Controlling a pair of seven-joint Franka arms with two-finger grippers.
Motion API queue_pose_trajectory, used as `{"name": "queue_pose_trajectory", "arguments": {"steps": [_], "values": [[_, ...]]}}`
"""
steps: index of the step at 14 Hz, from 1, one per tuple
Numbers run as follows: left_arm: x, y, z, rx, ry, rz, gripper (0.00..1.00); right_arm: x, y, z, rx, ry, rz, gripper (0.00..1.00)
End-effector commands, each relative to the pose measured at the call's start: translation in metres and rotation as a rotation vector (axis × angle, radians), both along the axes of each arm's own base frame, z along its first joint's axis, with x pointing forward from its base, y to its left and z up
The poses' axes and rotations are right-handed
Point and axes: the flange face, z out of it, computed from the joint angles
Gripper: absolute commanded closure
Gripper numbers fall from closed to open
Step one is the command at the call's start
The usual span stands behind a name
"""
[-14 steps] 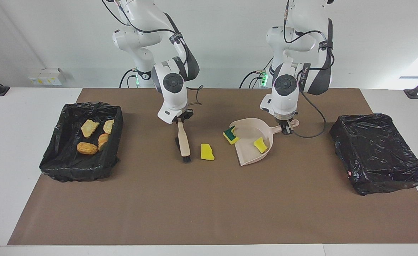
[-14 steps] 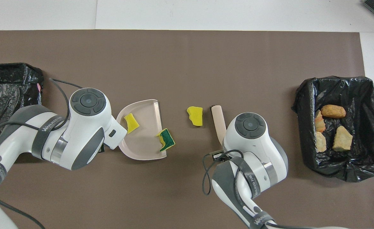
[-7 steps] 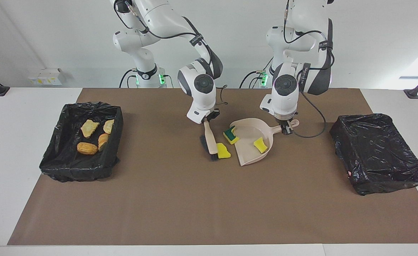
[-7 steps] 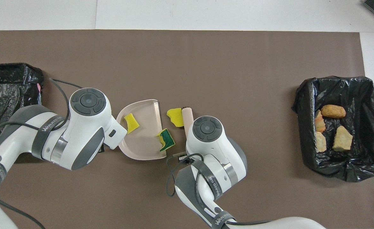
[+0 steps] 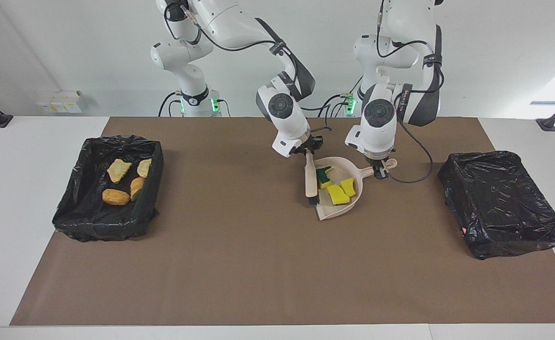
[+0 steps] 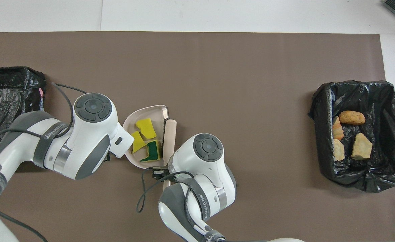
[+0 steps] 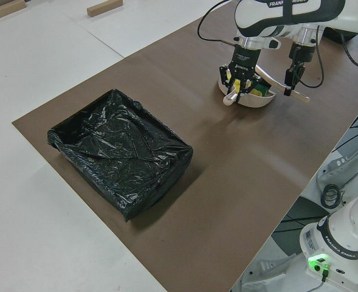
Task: Sweep and dump trash in bin
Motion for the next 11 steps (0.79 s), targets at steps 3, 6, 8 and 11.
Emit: {"name": "queue_pose_trajectory", "arguments": {"steps": [3, 6, 8, 11], "values": [[-0.009, -0.001, 0.004, -0.01, -0.005, 0.01, 1.0, -0.003, 0.004, 0.028, 0.02, 0.044, -0.071, 1.0], [-0.009, -0.001, 0.004, -0.01, -0.005, 0.01, 1.0, 0.007, -0.02, 0.062, 0.004, 0.053, -0.081, 1.0], [-0.009, -0.001, 0.004, -0.01, -0.005, 0.01, 1.0, 0.019, -0.05, 0.082, -0.035, 0.068, -0.085, 1.0], [-0.009, -0.001, 0.004, -0.01, -0.005, 0.01, 1.0, 0.021, -0.081, 0.082, -0.198, 0.078, -0.044, 1.0]]}}
